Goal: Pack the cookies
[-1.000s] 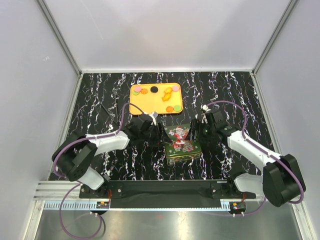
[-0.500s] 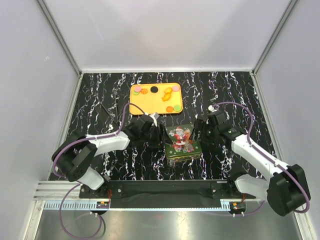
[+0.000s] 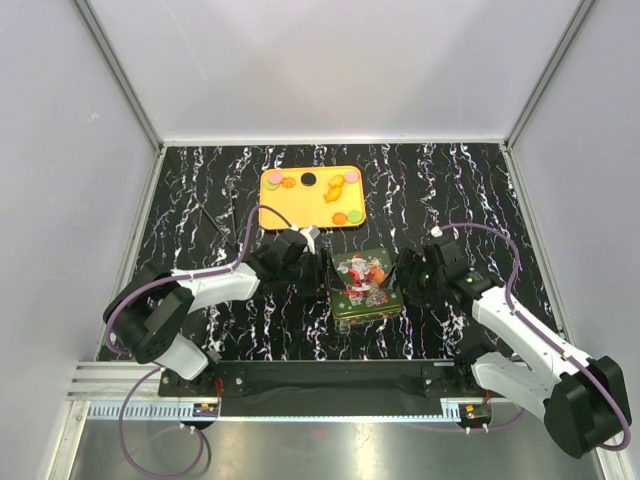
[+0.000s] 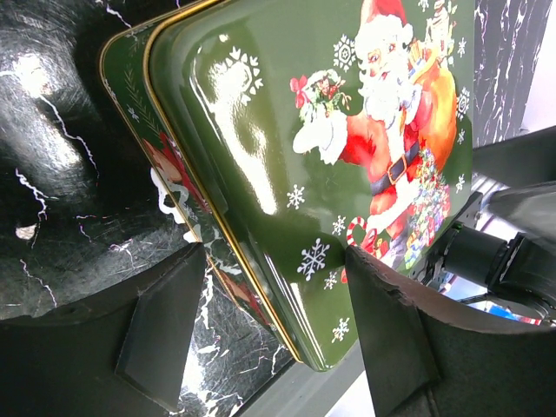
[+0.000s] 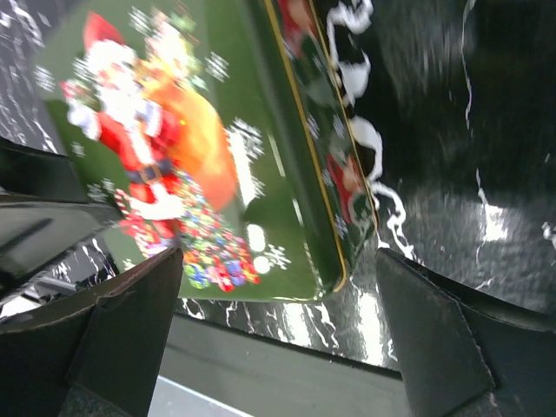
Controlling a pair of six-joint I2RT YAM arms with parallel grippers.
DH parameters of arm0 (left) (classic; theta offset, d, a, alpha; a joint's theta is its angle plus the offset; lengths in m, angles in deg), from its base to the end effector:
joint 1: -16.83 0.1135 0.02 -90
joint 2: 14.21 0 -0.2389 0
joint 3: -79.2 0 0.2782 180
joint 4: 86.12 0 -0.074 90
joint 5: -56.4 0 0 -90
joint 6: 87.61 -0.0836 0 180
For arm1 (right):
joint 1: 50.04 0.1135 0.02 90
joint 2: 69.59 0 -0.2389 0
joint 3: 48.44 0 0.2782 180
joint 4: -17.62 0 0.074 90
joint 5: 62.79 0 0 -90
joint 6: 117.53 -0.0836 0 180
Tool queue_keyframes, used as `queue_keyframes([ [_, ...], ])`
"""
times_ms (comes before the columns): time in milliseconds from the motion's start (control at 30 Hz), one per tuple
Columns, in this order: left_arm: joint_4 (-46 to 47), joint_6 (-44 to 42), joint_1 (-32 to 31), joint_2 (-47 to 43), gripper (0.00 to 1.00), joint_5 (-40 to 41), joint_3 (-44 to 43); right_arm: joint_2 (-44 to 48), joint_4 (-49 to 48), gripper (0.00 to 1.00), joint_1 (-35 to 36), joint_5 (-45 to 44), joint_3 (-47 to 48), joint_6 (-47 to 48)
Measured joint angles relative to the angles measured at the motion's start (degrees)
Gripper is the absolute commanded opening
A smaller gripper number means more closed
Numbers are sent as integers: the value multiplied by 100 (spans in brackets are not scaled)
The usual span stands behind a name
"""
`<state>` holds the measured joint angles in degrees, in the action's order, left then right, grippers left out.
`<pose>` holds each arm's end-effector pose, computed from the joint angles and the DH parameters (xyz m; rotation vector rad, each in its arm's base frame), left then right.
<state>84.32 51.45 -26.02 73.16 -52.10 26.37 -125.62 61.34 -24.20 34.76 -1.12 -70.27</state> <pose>0.2373 -0.2563 0.0877 0.0381 2.6009 -1.0837 0.2267 0.1220 0.1452 0.3242 2.5789 0.6396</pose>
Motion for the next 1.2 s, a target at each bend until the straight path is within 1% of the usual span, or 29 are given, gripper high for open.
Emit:
queue_keyframes([
  [200, -24, -22, -28, 0, 70, -15, -13, 2, -85, 100, 31, 118, -251, -289],
  [400, -37, -17, -74, 2, 70, -15, -15, -153, -767, 100, 70, 358, -765, -640],
  [467, -37, -15, -76, 2, 70, -15, -15, -140, -953, 98, 72, 400, -846, -726],
  [500, -26, -13, -76, 2, 70, -15, -15, -138, -1029, 92, 72, 409, -885, -758],
  [600, -63, -15, -81, 7, 70, 35, -13, -90, -1215, 83, 74, 407, -1005, -855],
  [633, -79, -13, -83, 15, 70, 48, -15, -66, -1268, 77, 74, 402, -1045, -887],
  [733, -111, -11, -85, 15, 70, 129, -15, 33, -1410, 70, 74, 363, -1152, -992],
  [833, -114, 9, -87, 15, 70, 195, -13, 146, -1519, 60, 74, 284, -1239, -1071],
  [933, -103, 31, -92, 22, 70, 238, -15, 116, -1626, 55, 74, 247, -1270, -1097],
  [1033, -98, 33, -92, 24, 70, 304, -17, -7, -1762, 52, 74, 243, -1276, -1097],
  [1200, -175, 13, -79, 59, 71, 457, -109, -186, -2188, 33, 72, 229, -1349, -1091],
])
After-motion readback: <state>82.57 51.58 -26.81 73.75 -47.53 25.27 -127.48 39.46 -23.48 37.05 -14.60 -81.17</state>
